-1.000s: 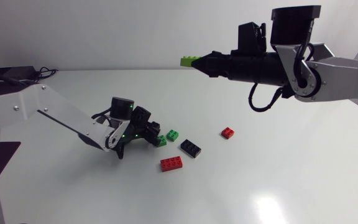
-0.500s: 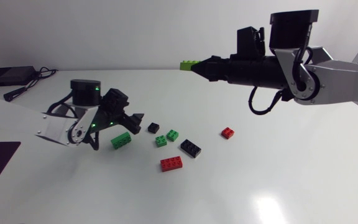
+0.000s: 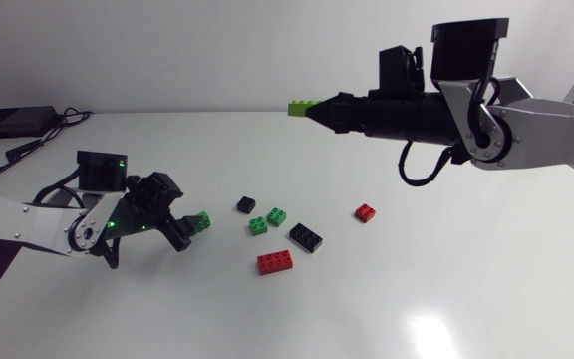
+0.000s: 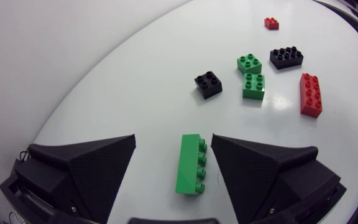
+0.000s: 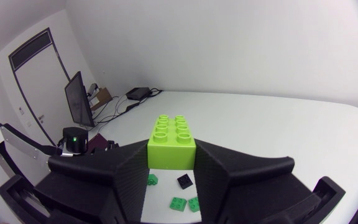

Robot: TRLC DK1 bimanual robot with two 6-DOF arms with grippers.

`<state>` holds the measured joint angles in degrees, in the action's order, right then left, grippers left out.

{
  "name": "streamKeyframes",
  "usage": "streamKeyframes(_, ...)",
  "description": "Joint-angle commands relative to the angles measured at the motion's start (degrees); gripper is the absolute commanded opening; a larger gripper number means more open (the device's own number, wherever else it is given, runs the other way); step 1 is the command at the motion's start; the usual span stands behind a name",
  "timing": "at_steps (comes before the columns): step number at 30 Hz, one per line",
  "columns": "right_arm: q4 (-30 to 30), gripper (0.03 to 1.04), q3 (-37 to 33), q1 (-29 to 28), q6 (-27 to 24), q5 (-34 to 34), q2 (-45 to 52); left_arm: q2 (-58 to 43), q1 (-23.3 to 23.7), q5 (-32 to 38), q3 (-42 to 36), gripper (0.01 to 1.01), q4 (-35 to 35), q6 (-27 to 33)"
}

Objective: Separate the duplo bricks

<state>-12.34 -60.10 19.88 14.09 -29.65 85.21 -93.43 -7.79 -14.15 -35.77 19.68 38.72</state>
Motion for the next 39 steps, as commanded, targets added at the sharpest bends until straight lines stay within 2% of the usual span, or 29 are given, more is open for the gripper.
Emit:
streamKeyframes(1,0.65,0.10,1.21,0.34,-0.82,-0.41,-1.19,2.37,1.11,-1.32,1.05,0.820,-1.75,2.59)
streamKeyframes(8,0.82,0.10,1.65,0.16,-1.17,-0.59,-1.27,3.08,3.57,-3.51,0.61,0.820,-6.76,4.96)
streamKeyframes(12,1.09,0.10,1.21,0.25,-1.17,-0.59,-1.27,1.93,5.33,-5.71,-2.82,0.820,-13.35,4.96)
streamKeyframes(15,1.26,0.10,1.03,0.34,-1.17,-0.59,-1.27,1.05,5.68,-6.15,-3.96,0.820,-15.02,4.52)
streamKeyframes(30,1.88,0.10,0.42,-0.28,-1.52,-1.02,-0.92,-3.08,4.10,-6.24,-4.92,0.789,-14.41,3.91)
streamKeyframes(37,1.79,0.10,0.24,-0.28,-1.69,-1.11,-0.39,-5.80,3.75,-6.24,-5.98,0.589,-14.41,4.00)
streamKeyframes(39,1.79,0.10,0.24,-0.37,-1.69,-1.20,-0.39,-6.15,3.75,-6.24,-6.15,0.567,-14.41,4.00)
